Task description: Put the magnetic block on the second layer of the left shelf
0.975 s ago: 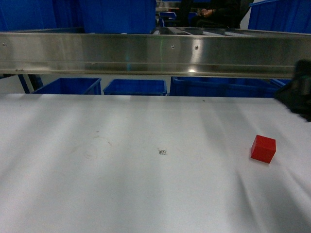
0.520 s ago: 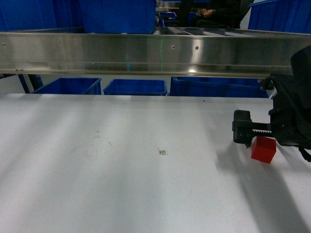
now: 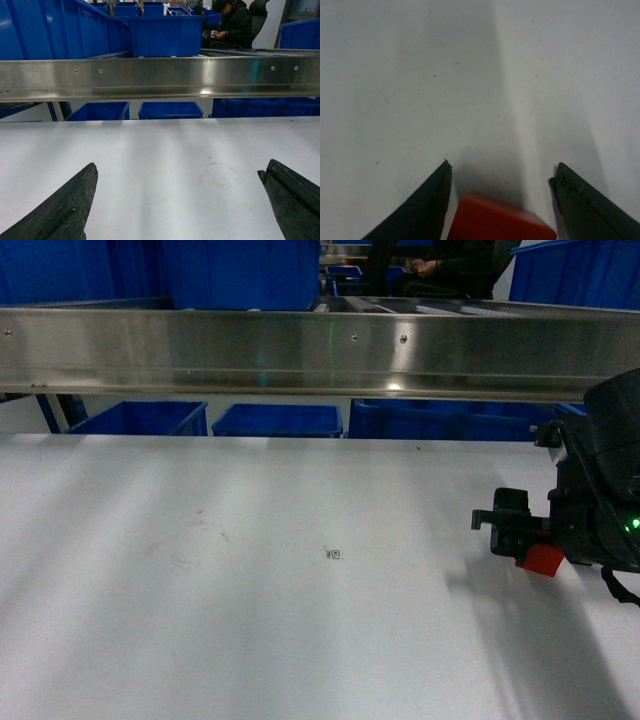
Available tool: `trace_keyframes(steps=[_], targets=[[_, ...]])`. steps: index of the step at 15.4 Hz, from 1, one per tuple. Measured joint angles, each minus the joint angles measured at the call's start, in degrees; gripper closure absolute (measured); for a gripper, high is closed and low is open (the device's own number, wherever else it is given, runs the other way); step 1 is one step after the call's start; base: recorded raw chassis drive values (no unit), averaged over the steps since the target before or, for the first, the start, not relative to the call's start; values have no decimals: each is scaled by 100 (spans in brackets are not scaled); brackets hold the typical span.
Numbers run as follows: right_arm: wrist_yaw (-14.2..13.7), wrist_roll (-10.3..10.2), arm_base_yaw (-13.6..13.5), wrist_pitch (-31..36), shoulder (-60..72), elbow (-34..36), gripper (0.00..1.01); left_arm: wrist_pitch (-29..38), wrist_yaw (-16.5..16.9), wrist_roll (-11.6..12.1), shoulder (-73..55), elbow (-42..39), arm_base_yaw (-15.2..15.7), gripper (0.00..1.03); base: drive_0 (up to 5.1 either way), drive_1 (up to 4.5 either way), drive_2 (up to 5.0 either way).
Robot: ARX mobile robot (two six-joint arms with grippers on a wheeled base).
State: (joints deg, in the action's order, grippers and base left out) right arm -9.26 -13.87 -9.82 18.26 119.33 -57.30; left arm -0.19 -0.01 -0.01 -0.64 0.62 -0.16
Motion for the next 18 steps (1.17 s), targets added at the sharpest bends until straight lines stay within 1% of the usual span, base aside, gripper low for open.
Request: trace_keyframes(steps=[1,2,3,4,5,6,7,8,9,10,11,12,13,14,15,16,17,18], targets=[[-15,-79,-129,-37,-162,227,57,-2,0,0,0,0,0,5,0,0,0],[4,-125,-181,-31,-216,295,66,2,-2,0,0,0,0,5,0,0,0],[50,-144,-216,33,-254,358,67,-2,0,0,0,0,0,5,0,0,0],[15,-122,-243,188,-319,485,67,2,0,0,2,0,0,5,0,0,0],[-50,79,-297,503,-479,796,68,0,0,0,2,0,0,5,0,0,0],[-48,273,-339,728,-697,1071,68,0,0,0,0,0,0,5,0,0,0],[-24,520,-339,977,-1038,1353,68,0,0,0,0,0,0,5,0,0,0],[190,844,-321,1040,-1829,1716,68,2,0,0,0,0,0,5,0,0,0],[575,992,-225,785,-2789,2031,68,0,0,0,0,0,0,5,0,0,0],[844,1097,-118,568,-3401,2214,68,0,0,0,0,0,0,5,0,0,0],[1058,1126,9,299,-3943,2378,68,2,-2,0,2,0,0,5,0,0,0],[1298,1202,243,-131,-4841,2656,68,0,0,0,0,0,0,5,0,0,0],[1440,1196,481,-356,-5512,2774,68,0,0,0,0,0,0,5,0,0,0],[1561,1139,737,-487,-5980,2780,68,0,0,0,2,0,0,5,0,0,0],[1652,1025,1032,-584,-6295,2780,68,0,0,0,0,0,0,5,0,0,0],[1683,940,1154,-673,-6356,2780,68,0,0,0,0,0,0,5,0,0,0],[1685,916,1121,-695,-6343,2828,68,0,0,0,0,0,0,5,0,0,0],[1683,916,1008,-645,-6339,2887,68,0,0,0,0,0,0,5,0,0,0]])
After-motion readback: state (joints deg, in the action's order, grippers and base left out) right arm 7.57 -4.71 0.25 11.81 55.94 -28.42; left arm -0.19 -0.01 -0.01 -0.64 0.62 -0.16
